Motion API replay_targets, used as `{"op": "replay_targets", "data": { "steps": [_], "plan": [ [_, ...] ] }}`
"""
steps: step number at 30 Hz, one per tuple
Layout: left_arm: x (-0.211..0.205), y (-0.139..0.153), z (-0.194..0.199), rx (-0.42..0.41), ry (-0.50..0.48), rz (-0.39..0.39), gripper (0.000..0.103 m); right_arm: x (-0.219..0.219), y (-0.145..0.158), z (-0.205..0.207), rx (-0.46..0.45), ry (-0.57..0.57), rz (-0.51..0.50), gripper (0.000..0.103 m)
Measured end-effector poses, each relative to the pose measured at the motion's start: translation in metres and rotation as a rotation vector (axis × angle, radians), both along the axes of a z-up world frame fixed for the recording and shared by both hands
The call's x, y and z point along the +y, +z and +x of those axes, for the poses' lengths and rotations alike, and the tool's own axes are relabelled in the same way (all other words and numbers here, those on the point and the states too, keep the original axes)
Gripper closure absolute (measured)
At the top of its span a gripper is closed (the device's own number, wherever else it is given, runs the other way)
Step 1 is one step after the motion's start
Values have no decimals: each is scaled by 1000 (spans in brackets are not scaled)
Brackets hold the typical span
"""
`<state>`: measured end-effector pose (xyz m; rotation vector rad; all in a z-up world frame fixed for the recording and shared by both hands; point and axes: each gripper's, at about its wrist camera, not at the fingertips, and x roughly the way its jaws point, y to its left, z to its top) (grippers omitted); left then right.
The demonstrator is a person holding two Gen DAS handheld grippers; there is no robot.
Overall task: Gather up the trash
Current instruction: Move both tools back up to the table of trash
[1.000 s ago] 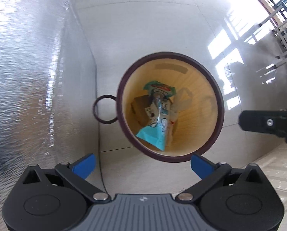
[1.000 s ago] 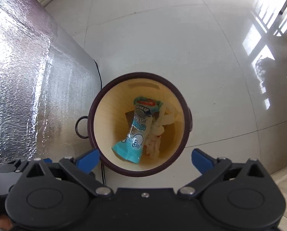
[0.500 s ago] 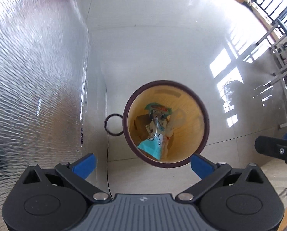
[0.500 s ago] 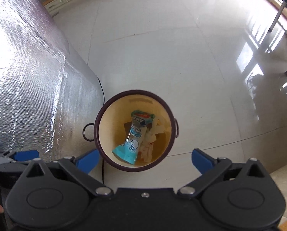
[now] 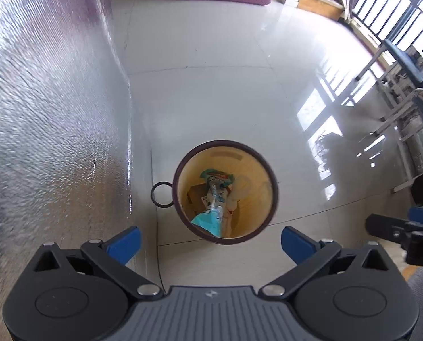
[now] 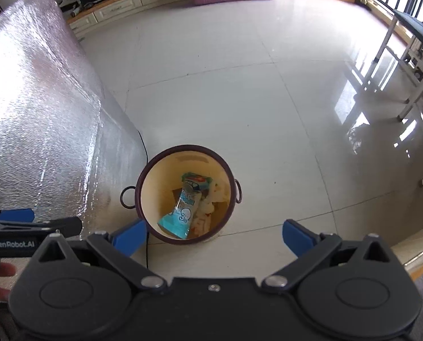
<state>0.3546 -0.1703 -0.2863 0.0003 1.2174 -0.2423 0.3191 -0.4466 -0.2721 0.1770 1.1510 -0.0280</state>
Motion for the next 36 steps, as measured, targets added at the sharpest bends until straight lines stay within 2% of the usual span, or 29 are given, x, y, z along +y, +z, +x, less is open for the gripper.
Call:
{"op": "replay_targets", "data": {
  "steps": [8, 19, 24, 29, 36],
  "plan": [
    [-1, 49, -32, -79, -37, 0, 0, 2, 44, -34, -71, -3, -15, 0],
    [12, 128, -83, -225, -72, -74, 0, 7, 120, -96, -228, -34, -47, 0],
    [32, 177, -106, -330, -71, -134, 0, 16, 156, -123, -318, -43, -58, 0],
    [64, 222, -125, -431, -30, -166, 0, 36, 190, -138, -407, -29, -66, 0],
    [126, 268, -147, -580, 56, -167, 0, 78, 235, -149, -548, 23, -53, 0]
  ]
}}
